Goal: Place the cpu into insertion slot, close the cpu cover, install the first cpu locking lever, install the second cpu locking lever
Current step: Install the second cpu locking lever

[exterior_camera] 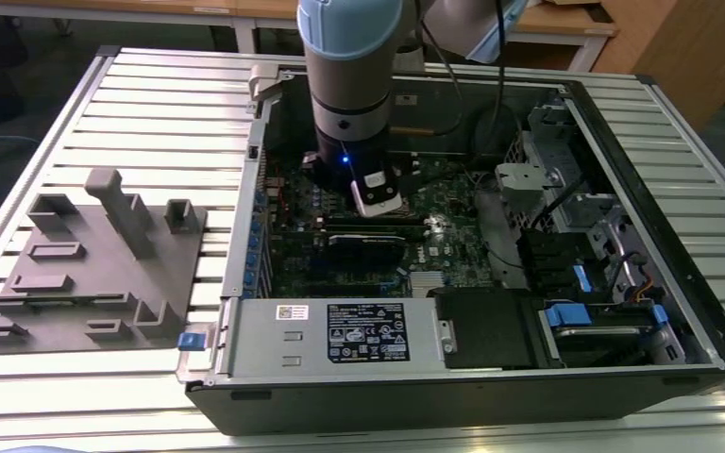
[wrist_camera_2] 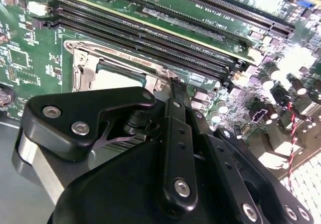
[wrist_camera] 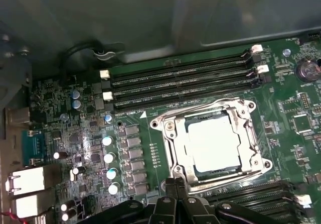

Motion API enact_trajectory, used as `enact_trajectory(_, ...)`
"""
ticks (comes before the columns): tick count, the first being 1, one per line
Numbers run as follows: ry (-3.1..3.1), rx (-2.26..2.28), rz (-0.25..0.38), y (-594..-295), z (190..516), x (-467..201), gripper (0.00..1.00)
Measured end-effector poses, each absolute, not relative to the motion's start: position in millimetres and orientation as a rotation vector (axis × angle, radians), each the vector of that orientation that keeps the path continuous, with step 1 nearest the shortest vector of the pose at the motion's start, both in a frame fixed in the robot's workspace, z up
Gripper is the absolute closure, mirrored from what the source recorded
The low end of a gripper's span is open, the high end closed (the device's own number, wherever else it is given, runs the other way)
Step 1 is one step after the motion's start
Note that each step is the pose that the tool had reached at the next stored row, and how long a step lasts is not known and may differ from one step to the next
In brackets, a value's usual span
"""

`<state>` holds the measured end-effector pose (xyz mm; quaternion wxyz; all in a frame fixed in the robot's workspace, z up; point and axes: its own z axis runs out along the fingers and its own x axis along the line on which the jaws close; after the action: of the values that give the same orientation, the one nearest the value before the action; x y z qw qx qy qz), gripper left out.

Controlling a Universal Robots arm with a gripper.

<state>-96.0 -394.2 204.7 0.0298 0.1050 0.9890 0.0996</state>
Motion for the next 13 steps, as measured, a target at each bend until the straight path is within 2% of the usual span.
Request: enact_trajectory(13,3.049,0.325,0.336,-394.8,190.6,-100.7,0.89)
